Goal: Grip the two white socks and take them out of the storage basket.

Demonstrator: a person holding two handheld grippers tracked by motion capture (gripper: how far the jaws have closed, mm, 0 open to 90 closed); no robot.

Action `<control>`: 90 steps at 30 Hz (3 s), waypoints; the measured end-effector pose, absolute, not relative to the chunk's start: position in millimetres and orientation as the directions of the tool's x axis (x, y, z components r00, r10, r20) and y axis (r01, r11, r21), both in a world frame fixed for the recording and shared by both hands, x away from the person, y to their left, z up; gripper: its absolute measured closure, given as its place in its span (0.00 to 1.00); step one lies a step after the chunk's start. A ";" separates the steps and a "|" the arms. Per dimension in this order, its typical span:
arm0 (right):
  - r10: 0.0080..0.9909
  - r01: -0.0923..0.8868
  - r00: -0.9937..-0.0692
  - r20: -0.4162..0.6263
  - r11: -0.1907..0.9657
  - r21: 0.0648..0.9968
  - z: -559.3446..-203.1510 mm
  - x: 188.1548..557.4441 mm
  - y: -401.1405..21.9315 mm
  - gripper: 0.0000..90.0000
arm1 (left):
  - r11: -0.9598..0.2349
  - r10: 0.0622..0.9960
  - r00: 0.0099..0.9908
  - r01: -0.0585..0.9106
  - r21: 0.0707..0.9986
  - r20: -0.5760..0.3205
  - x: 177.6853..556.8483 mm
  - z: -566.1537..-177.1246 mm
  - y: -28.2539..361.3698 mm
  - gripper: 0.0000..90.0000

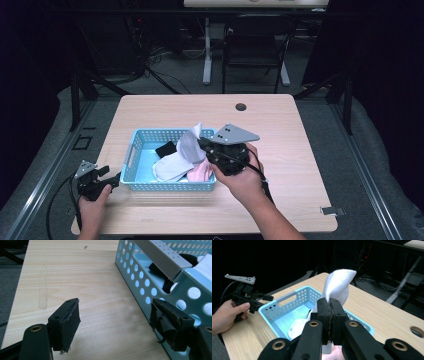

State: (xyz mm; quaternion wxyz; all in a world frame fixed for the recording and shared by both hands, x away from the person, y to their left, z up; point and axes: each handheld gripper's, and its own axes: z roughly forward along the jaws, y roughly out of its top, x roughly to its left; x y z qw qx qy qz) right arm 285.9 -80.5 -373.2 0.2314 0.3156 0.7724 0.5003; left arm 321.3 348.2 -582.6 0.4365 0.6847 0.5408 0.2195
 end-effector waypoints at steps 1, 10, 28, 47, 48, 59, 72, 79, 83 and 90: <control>0.725 0.260 -0.687 -0.038 0.295 0.919 -373.4 284.4 -84.5 0.98 | -0.034 0.932 0.318 0.548 0.836 -0.172 321.2 -582.6 348.2 0.27; 0.778 0.287 -0.628 -0.025 0.261 0.922 -374.5 274.3 -121.5 0.98 | -0.031 0.933 0.316 0.544 0.838 -0.170 321.3 -583.1 347.7 0.27; 0.833 0.338 -0.553 0.002 0.222 0.914 -398.3 260.8 -156.4 0.98 | -0.034 0.934 0.316 0.547 0.837 -0.169 321.1 -582.9 348.1 0.27; 0.870 0.472 -0.490 0.053 0.214 0.855 -475.0 259.1 -172.4 0.98 | -0.034 0.934 0.315 0.546 0.837 -0.167 321.3 -583.4 347.5 0.27; 0.872 0.480 -0.486 0.061 0.208 0.852 -478.7 259.8 -174.4 0.98 | -0.034 0.934 0.315 0.546 0.837 -0.167 321.3 -583.4 347.4 0.27; 0.921 0.575 -0.370 0.123 0.124 0.808 -516.6 271.2 -216.5 0.98 | -0.036 0.935 0.314 0.547 0.836 -0.166 321.3 -583.4 347.2 0.27; 0.952 0.654 -0.248 0.179 0.028 0.756 -552.0 287.6 -248.1 0.92 | -0.040 0.934 0.318 0.548 0.835 -0.164 321.5 -583.5 346.9 0.27; 0.966 0.596 -0.217 0.141 0.016 0.803 -555.2 281.2 -251.2 0.68 | -0.040 0.934 0.317 0.547 0.836 -0.164 321.7 -583.6 347.0 0.27; 0.970 0.571 -0.214 0.114 0.030 0.820 -554.7 278.8 -249.9 0.62 | -0.046 0.934 0.320 0.554 0.831 -0.161 321.6 -583.2 346.9 0.27; 0.971 0.543 -0.227 0.076 0.061 0.838 -551.4 276.9 -243.4 0.59 | -0.037 0.934 0.316 0.547 0.836 -0.166 321.7 -583.7 347.0 0.27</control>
